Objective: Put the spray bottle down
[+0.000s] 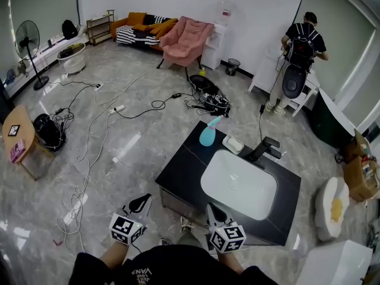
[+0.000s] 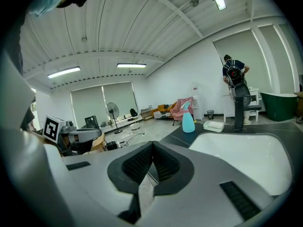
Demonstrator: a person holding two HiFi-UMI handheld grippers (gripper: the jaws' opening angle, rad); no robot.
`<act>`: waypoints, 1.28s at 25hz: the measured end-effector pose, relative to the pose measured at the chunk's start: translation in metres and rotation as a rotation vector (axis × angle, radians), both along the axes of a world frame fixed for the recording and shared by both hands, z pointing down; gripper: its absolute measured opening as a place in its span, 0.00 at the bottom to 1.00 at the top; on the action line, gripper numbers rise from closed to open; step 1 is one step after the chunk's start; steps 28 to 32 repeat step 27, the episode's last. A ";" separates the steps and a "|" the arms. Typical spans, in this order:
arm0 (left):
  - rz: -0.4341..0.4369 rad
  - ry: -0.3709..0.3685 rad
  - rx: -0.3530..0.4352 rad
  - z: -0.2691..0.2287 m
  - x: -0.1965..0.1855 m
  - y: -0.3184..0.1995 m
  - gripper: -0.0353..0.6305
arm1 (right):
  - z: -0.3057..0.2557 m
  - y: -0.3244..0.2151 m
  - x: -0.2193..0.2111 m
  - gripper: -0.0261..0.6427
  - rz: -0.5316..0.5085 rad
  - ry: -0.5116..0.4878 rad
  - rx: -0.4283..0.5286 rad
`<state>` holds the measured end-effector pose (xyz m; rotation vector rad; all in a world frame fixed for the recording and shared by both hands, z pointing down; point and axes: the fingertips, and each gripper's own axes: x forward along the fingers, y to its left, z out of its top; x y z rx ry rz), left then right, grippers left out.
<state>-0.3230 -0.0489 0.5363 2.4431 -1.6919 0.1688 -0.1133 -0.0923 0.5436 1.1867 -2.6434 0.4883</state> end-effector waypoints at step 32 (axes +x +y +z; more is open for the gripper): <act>0.010 0.017 0.002 0.001 -0.005 0.022 0.09 | -0.004 0.019 -0.016 0.04 -0.029 0.035 0.013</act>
